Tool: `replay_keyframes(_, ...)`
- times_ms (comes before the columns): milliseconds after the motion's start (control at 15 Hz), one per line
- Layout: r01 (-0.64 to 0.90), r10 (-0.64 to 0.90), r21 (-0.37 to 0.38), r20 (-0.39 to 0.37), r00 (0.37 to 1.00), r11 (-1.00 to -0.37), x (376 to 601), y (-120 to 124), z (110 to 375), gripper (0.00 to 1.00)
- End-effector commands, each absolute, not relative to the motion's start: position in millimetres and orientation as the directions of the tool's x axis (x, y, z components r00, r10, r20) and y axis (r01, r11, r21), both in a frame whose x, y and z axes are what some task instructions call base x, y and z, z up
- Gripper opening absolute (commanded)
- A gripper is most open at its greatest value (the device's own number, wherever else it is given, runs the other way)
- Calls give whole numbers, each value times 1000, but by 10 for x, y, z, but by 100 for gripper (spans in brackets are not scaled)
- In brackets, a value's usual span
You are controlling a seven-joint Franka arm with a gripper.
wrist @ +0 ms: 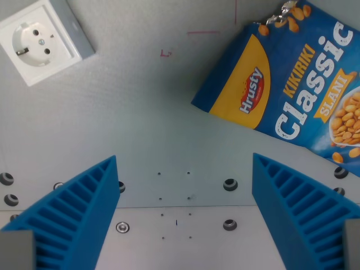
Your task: Rotate around gripper positive x
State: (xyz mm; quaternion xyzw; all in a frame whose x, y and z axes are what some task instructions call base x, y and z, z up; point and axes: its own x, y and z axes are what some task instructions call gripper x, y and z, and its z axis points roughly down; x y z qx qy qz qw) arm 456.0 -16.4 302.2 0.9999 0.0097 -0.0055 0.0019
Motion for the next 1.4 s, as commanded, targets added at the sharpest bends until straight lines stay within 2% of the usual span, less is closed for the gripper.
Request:
replay_keyframes(67, 19, 19, -10, -7, 1000, -1000, 4560, -165, 3038, 100)
replay_keyframes(1400, 17, 19, -273, -7, 1000, -962, 4560, -165, 3038, 100)
